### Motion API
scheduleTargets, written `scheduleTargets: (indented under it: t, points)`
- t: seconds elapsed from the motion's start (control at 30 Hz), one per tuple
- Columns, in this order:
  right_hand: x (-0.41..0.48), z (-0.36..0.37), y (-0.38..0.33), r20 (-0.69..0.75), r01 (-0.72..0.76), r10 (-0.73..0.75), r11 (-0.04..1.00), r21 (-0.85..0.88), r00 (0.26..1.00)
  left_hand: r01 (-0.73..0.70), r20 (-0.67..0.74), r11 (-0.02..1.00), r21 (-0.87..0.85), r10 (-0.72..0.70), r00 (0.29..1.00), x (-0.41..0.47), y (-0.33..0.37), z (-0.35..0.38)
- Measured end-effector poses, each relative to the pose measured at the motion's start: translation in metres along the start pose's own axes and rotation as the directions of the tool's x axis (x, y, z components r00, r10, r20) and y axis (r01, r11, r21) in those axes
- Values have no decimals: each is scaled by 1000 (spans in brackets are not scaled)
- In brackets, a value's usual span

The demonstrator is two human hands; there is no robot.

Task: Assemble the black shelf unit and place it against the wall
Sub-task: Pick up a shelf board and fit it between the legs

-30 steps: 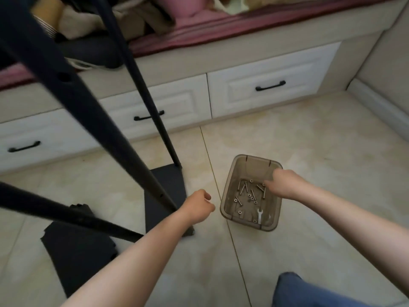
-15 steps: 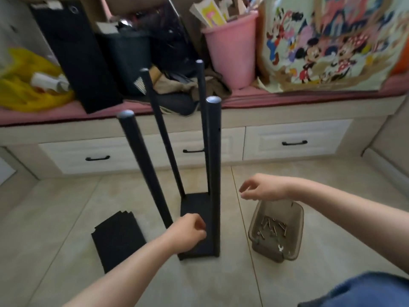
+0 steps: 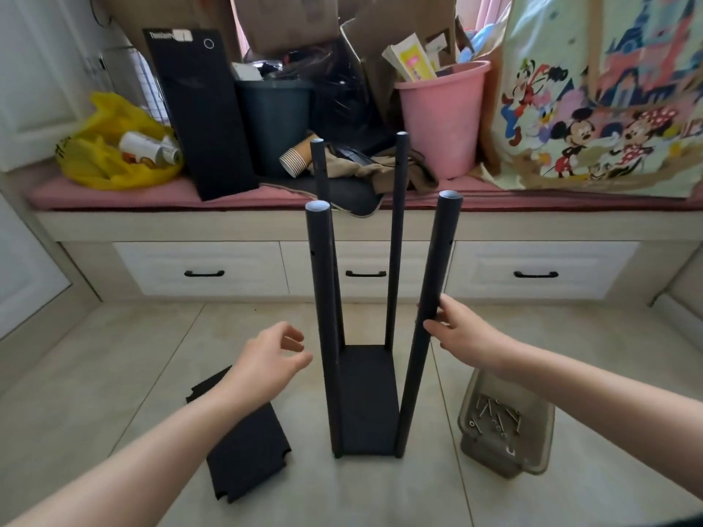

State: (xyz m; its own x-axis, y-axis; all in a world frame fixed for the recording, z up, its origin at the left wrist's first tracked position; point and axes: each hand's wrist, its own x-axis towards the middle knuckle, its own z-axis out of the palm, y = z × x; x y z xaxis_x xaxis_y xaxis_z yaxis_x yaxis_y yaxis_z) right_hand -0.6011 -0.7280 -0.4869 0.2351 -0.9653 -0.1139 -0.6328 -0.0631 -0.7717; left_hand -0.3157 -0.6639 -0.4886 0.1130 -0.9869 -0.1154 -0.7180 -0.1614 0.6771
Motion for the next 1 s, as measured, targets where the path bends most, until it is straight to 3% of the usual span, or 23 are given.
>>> scheduleTargets:
  t: [0.1,0.33,0.47,1.0]
  points:
    - [-3,1,0,-23,-5,5,1000,11,1000,-68,19,998,8,68,997,3,7,11]
    - [-11,2,5,-76,57,-53,997,52,996,-106,-146,986,-125,87,985,17,26,24]
    - [-14,-2,8,-93,71,-61,991,110,994,-177,-192,983,-43,166,967,25,29,29]
    - [-36,-9,-23,1,157,-160,966,206,987,-218,-238,973,-75,195,952,37,30,1]
